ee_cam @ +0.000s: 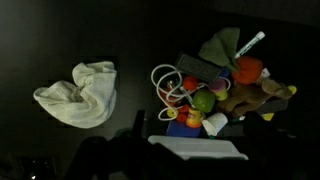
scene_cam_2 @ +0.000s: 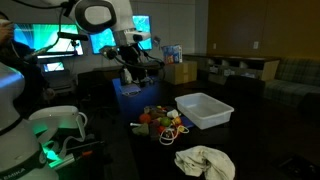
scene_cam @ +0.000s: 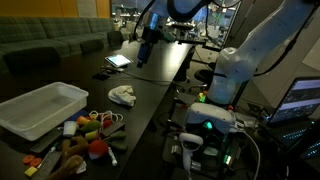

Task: Use the white cloth to push the items on the table to the left and then put the cloth in the dish

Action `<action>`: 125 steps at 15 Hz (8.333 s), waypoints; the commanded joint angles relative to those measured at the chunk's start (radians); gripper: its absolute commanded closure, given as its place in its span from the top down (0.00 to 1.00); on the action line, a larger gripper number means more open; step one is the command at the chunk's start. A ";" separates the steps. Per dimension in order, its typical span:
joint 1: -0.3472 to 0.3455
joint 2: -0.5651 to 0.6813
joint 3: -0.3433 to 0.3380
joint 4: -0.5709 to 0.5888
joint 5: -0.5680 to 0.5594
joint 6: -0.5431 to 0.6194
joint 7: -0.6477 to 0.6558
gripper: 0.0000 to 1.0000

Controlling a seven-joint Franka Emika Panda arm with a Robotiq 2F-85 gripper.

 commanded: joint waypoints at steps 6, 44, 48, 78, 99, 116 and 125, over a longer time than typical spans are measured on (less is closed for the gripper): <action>-0.065 0.380 -0.098 -0.022 -0.149 0.611 -0.171 1.00; -0.331 1.418 0.024 0.746 -0.263 0.450 -0.236 0.19; -0.324 1.403 0.068 0.707 -0.250 0.462 -0.247 0.00; 0.262 1.371 -0.290 0.647 -0.287 0.507 0.220 0.01; 0.133 1.184 0.012 0.288 -0.089 0.487 0.273 0.01; 0.177 1.441 0.285 0.718 -0.044 0.485 0.145 0.01; 0.246 1.518 0.358 0.920 -0.044 0.489 0.107 0.01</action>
